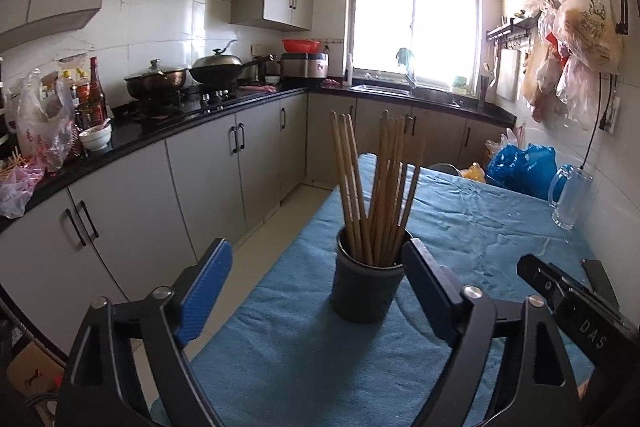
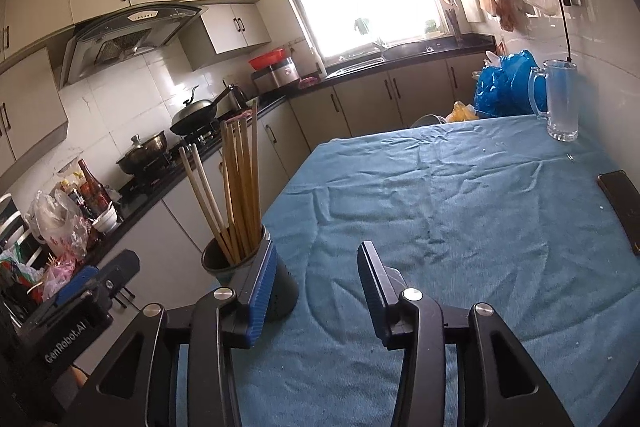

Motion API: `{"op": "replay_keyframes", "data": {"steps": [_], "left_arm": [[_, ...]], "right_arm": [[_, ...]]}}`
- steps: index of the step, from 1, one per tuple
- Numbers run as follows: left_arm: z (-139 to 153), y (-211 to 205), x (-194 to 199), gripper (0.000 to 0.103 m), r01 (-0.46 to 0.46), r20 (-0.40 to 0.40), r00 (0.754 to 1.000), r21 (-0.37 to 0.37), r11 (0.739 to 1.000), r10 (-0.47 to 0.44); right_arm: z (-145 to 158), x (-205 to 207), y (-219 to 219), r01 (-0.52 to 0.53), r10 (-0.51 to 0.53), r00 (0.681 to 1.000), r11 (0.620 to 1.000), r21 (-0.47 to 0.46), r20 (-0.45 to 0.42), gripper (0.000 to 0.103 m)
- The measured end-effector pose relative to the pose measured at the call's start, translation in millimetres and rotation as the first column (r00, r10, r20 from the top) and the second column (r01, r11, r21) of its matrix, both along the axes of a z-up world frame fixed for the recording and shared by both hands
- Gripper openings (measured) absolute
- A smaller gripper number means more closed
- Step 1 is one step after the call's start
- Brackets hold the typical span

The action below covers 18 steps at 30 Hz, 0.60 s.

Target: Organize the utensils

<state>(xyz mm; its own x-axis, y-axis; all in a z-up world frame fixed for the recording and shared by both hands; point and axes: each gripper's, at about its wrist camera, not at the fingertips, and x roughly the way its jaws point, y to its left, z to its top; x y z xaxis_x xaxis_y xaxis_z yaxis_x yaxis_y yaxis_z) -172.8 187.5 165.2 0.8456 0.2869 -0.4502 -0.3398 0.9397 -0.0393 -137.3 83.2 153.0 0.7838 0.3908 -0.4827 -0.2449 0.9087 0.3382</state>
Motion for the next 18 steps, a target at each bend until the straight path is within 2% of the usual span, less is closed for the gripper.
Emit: {"op": "replay_keyframes", "data": {"steps": [4, 10, 18], "left_arm": [[2.6, 2.8, -6.2, 0.095, -0.036, 0.029, 0.999, 0.026, 0.999, 0.036], [12.0, 5.5, -22.7, 0.103, -0.097, 0.124, 0.988, 0.069, 0.993, 0.088], [23.4, 2.9, -43.9, 0.103, -0.126, 0.225, 0.969, 0.104, 0.987, 0.100]], "right_arm": [[-2.9, -4.5, 3.8, -0.004, 0.004, 1.000, 1.000, -0.014, -0.004, 0.048], [-3.5, -11.6, 5.6, 0.003, -0.003, 1.000, 0.999, -0.032, 0.010, 0.052], [-7.6, -19.0, 10.9, -0.003, 0.005, 1.000, 0.998, -0.064, 0.022, 0.053]]}}
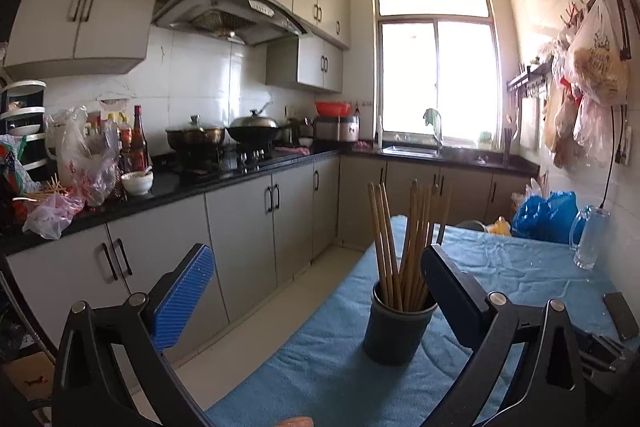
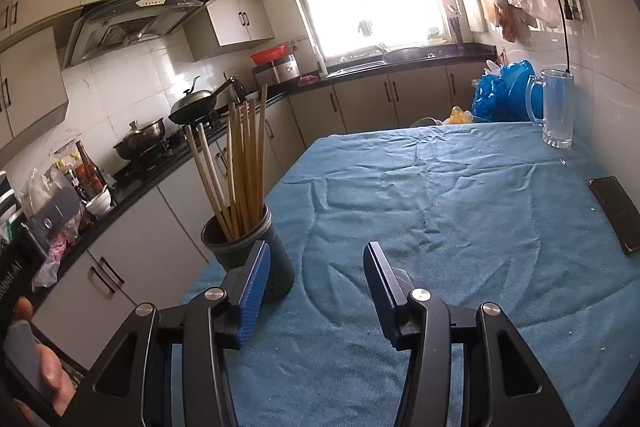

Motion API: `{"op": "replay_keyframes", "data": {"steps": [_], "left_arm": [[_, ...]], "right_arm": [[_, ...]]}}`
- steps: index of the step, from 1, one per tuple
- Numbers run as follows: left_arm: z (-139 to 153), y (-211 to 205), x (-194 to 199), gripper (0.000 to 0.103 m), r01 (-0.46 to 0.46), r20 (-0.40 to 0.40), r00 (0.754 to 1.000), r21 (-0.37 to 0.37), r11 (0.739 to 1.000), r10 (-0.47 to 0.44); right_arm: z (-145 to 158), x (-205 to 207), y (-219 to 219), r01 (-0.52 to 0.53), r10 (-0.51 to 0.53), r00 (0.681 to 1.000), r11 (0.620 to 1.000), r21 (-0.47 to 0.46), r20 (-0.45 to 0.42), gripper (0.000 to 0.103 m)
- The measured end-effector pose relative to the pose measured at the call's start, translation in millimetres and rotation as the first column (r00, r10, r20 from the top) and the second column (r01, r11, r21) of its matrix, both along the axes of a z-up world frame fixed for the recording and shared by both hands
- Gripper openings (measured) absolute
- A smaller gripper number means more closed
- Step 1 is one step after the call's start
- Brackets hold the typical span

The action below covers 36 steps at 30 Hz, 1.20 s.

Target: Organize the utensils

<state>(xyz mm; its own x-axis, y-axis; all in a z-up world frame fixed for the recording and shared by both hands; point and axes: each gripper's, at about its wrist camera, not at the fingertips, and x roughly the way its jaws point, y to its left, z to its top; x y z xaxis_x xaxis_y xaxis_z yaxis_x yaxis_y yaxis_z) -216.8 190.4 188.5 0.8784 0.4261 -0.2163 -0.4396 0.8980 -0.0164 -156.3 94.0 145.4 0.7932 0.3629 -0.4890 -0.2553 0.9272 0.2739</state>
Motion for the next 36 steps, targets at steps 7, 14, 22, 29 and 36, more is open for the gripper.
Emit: {"op": "replay_keyframes", "data": {"steps": [7, 14, 22, 29, 36], "left_arm": [[-6.8, -5.6, -3.6, 0.103, 0.009, -0.018, 1.000, 0.026, 1.000, -0.009], [-19.8, -5.1, 5.4, 0.103, 0.029, -0.074, 0.997, 0.002, 1.000, -0.029], [-36.2, -0.9, 16.2, 0.103, 0.018, -0.153, 0.988, -0.035, 0.999, -0.023], [-53.9, 2.7, 30.5, 0.103, 0.003, -0.233, 0.972, -0.068, 0.998, -0.019], [-61.0, 5.3, 34.4, 0.103, 0.011, -0.257, 0.966, -0.099, 0.995, -0.037]], "right_arm": [[-0.5, -8.8, 2.6, 0.015, -0.013, 0.999, 0.999, -0.041, 0.040, 0.057], [-5.0, -11.4, 1.7, 0.041, -0.037, 0.998, 0.996, -0.076, 0.051, 0.060], [-13.5, -10.1, 3.9, 0.059, -0.054, 0.997, 0.993, -0.106, 0.051, 0.065], [-19.7, -8.0, 6.5, 0.068, -0.061, 0.997, 0.988, -0.139, 0.055, 0.065], [-23.8, -6.3, 5.4, 0.075, -0.068, 0.996, 0.986, -0.152, 0.051, 0.066]]}}
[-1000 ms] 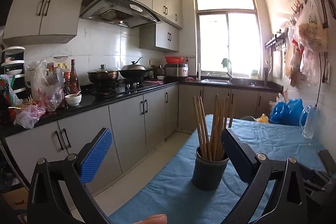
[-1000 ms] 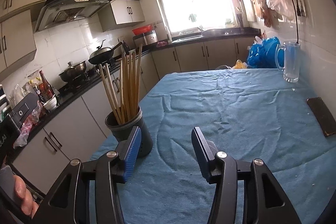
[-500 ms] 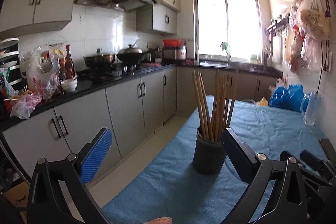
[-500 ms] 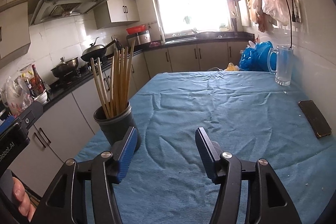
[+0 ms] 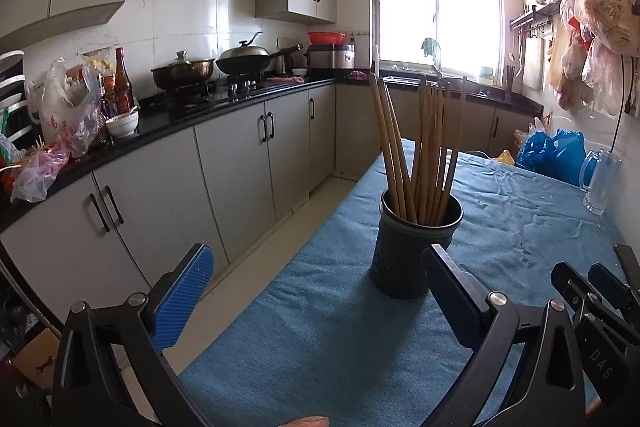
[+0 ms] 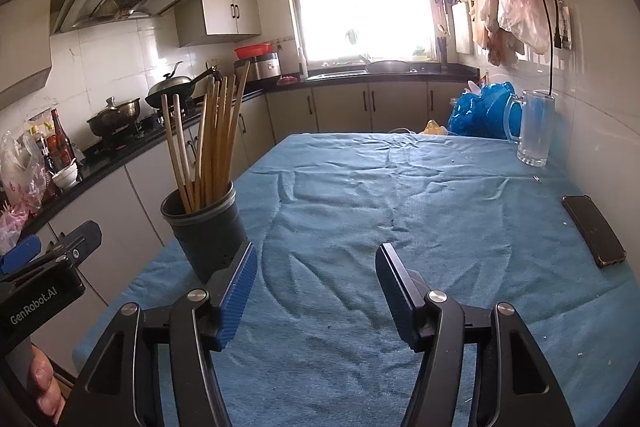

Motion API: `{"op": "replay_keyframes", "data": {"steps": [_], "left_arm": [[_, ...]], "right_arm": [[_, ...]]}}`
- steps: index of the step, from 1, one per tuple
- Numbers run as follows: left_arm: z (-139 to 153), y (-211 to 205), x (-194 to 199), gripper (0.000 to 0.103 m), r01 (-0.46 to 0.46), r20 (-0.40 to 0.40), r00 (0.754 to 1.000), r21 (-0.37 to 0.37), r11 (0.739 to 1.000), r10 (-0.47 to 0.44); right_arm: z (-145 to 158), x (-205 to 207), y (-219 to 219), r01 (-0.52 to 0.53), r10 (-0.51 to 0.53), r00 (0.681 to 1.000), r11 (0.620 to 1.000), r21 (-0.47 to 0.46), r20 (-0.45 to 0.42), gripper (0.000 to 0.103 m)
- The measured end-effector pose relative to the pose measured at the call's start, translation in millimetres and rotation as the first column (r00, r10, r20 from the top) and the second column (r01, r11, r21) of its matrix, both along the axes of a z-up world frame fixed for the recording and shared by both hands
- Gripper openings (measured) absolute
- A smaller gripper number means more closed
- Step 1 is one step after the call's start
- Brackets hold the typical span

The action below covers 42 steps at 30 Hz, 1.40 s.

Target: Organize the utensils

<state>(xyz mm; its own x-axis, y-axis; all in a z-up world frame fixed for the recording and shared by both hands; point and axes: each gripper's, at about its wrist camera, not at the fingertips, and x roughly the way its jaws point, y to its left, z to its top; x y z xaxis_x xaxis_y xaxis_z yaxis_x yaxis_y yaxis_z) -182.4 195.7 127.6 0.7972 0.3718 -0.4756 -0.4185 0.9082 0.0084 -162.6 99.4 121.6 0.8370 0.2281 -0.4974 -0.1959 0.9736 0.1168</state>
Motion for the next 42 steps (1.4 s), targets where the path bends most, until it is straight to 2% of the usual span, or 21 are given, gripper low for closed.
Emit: {"op": "replay_keyframes", "data": {"steps": [42], "left_arm": [[-11.6, 11.3, 3.1, 0.103, 0.000, -0.032, 0.999, -0.079, 0.997, -0.002]], "right_arm": [[-0.8, -6.9, 18.8, -0.028, 0.031, 0.999, 0.997, -0.066, 0.037, 0.072]]}}
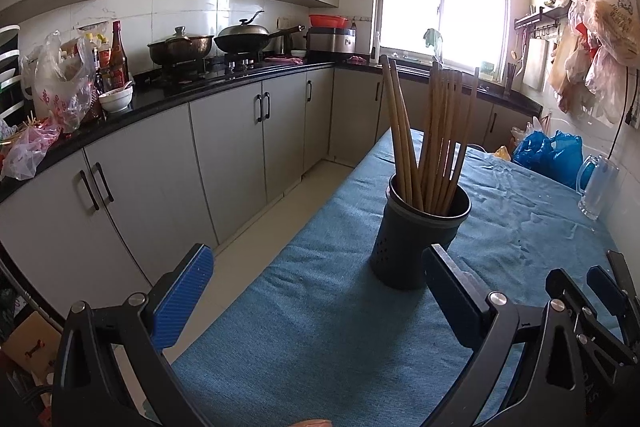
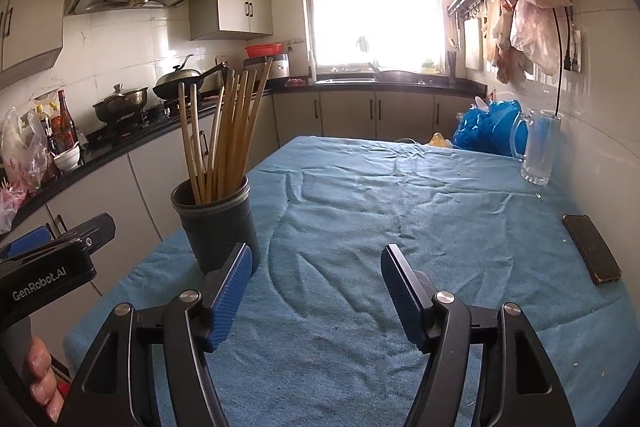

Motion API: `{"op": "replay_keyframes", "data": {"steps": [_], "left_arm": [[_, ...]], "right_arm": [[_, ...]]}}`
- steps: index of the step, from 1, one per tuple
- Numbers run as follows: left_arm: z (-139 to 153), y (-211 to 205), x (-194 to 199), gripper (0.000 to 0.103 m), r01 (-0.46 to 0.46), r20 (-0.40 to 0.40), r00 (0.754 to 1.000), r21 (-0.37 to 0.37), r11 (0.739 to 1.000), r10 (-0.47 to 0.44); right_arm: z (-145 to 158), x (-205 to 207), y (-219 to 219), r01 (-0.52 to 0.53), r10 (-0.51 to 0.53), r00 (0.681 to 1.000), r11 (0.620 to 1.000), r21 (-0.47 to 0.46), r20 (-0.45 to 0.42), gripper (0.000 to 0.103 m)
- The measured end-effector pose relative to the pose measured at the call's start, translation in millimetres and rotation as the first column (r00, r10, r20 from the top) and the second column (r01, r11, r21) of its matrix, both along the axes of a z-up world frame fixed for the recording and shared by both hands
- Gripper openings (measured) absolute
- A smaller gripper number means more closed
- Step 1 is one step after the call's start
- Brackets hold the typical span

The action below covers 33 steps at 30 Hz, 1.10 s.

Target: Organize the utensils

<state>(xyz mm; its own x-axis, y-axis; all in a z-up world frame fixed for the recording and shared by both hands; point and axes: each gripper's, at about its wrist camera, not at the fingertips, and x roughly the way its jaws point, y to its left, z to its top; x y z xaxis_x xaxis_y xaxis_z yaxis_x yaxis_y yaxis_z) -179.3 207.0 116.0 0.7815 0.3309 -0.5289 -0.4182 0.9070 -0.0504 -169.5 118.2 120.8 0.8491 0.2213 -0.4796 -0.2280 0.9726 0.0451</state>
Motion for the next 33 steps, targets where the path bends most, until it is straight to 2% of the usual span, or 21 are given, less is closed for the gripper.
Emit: {"op": "replay_keyframes", "data": {"steps": [33], "left_arm": [[-8.5, 0.9, -1.9, 0.103, -0.015, -0.013, 1.000, -0.013, 1.000, 0.015]], "right_arm": [[-0.5, -6.4, 6.8, -0.008, 0.009, 1.000, 1.000, -0.024, 0.024, 0.077]]}}
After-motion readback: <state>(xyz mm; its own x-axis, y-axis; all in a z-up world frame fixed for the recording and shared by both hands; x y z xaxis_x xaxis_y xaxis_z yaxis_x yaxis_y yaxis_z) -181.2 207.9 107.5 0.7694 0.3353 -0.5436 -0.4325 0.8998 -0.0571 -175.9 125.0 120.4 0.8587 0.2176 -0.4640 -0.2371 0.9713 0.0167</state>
